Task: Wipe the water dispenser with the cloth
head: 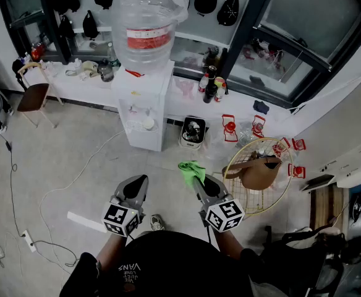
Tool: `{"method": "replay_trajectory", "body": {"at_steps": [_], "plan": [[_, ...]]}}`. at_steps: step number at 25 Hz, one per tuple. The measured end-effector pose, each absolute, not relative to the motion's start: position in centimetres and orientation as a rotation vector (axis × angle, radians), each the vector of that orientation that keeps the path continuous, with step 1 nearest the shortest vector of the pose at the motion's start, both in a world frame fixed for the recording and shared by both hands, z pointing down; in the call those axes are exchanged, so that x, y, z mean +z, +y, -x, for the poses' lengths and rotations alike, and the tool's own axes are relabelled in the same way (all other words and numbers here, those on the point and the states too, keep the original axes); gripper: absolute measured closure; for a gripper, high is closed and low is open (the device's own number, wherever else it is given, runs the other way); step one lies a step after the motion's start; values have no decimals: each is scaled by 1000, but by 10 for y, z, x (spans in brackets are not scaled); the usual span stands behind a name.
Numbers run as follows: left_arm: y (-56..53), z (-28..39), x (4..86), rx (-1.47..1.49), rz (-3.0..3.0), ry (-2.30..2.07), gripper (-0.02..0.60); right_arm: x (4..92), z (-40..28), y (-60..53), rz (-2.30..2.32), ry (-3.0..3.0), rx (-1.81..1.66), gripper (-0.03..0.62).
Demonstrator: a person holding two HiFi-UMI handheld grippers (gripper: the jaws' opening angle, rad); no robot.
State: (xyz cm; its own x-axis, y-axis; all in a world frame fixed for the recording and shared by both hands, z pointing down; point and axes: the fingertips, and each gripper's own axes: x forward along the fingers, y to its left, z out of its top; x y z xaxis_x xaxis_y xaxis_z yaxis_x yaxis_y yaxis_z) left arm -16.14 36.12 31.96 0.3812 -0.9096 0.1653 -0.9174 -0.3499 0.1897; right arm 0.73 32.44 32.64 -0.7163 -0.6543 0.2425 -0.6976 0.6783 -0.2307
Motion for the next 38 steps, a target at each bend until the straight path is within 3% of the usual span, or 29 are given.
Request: {"method": "replay_trajectory", "body": {"at_steps": [10, 38], "plan": [[316, 178, 330, 44, -2383, -1580, 580, 331, 8, 279, -1107, -2778, 590, 523], [88, 125, 337, 110, -2157, -1863, 580, 359, -5, 5, -690, -2915, 626, 523]]}}
